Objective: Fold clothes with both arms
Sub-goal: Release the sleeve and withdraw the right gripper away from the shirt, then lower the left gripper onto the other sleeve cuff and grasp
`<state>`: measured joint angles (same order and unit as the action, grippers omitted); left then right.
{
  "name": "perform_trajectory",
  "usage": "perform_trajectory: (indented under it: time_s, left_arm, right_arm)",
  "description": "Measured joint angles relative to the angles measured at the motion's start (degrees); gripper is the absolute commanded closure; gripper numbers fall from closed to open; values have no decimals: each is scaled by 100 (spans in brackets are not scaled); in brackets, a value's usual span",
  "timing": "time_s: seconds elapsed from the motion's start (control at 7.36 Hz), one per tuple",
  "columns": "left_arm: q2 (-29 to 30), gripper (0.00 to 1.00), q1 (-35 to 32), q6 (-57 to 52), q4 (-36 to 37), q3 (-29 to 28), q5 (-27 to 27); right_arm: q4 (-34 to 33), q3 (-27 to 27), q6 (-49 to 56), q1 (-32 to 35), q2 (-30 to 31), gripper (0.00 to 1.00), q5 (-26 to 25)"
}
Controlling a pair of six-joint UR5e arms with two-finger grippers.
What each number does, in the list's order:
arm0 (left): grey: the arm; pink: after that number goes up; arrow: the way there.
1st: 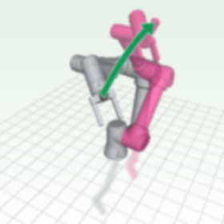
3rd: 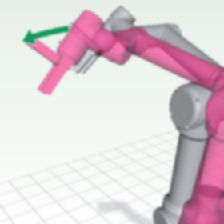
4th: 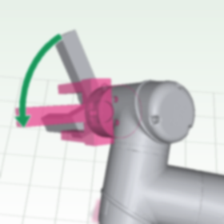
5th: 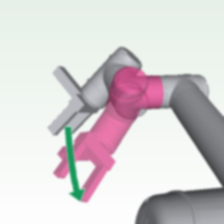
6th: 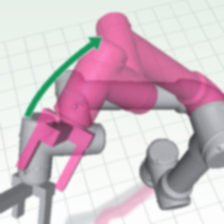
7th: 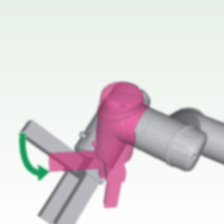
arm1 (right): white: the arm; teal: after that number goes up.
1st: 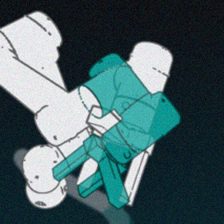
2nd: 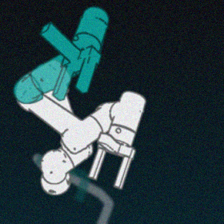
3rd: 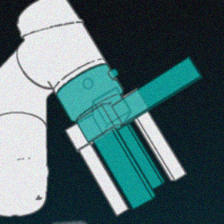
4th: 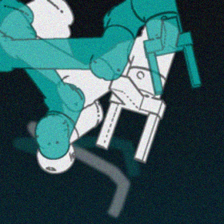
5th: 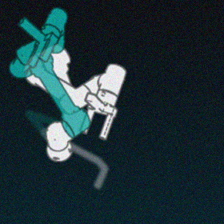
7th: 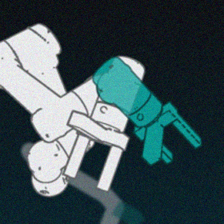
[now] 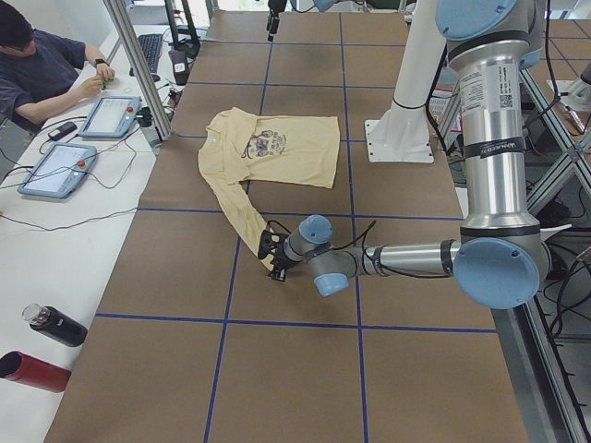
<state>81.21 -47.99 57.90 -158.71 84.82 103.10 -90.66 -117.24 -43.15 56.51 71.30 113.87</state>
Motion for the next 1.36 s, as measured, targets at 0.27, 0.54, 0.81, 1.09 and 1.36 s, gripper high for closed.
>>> perform_trajectory:
  time_s: [0.27,0.54,0.81,1.09,1.36]
  left_arm:
    - [0,60,76,0,-37,0,0]
    - [-10,66,114,-6,-59,0,-2]
    - [-29,86,124,-17,-63,0,-10]
    - [-34,100,130,-29,-59,0,-16]
    - [-35,100,125,-52,-61,41,1]
  right_arm:
    - [-3,0,-1,0,5,0,-12]
    - [-4,0,-1,0,2,0,-21]
    - [-4,-2,-1,0,-1,0,-21]
    - [-4,-3,-3,0,-2,0,-16]
    - [-4,-1,-8,0,3,0,-20]
